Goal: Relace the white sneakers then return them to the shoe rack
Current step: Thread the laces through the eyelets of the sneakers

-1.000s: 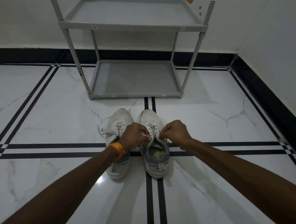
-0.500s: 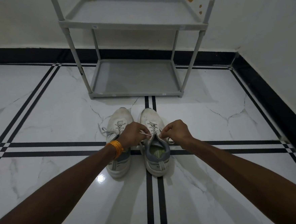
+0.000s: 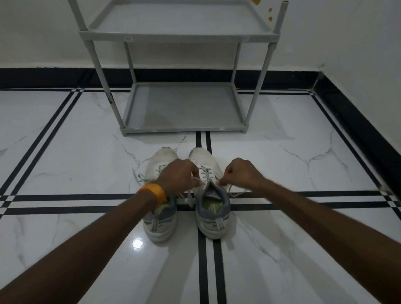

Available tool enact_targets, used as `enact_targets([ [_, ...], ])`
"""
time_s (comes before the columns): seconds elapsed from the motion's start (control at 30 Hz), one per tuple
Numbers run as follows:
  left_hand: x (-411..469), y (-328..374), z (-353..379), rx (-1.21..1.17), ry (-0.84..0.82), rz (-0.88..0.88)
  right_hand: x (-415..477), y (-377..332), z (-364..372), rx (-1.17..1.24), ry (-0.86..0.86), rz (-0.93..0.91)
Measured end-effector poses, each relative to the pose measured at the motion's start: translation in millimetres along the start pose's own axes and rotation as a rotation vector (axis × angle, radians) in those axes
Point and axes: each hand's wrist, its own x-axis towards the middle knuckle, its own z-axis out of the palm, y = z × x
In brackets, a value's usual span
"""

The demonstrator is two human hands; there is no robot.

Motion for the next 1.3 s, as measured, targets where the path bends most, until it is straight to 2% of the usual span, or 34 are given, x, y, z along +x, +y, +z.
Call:
enact_targets([
  [0.1,5,5,-41,0.151,0.02,0.019,1,-15,-38,-0.062,-0.09,-0.012],
  [0.2,9,18,-81,0.019,0.06,0.06,-3,-39,-76,0.062,-0.084,-0.041],
  [0.3,11,44,-96,-0.01,0.068,0.273,-5,-65,-96,0.277,-0.052,-0.146],
  [0.4,9,65,-89,0.156,-0.01,0.512,-6,-87,-103,0.322,0.017,-0.225],
  [0.5,17,68,-86,0.469,0.088,0.621,-7,-103,-113,0.341,0.076,-0.258],
  [0.6,23,69,-104,0.634,0.174,0.565,-15,-118,-126,0.405,0.098,-0.376],
  [0.73,29,72,-131,0.664,0.186,0.431,-20,-122,-137,0.574,0.134,-0.441],
  [0.87,33,68,-139,0.411,0.17,0.384,-11,-115,-137,0.72,0.137,-0.423],
  [0.97,32,66,-139,0.111,0.201,0.348,-8,-102,-124,0.524,0.151,-0.275],
  [1.03,29,64,-136,0.016,0.202,0.362,-8,-89,-113,0.438,-0.062,-0.142],
  [1.1,26,60,-132,-0.072,0.182,0.377,-6,-74,-104,0.61,-0.302,-0.068],
  [1.13,25,58,-130,-0.125,0.187,0.371,-4,-67,-103,0.72,-0.366,-0.068],
  [1.2,24,54,-128,-0.237,0.184,0.318,-2,-59,-102,0.829,-0.39,-0.099],
  [1.3,24,48,-124,-0.466,0.071,0.218,-1,-57,-98,0.801,-0.343,-0.151],
])
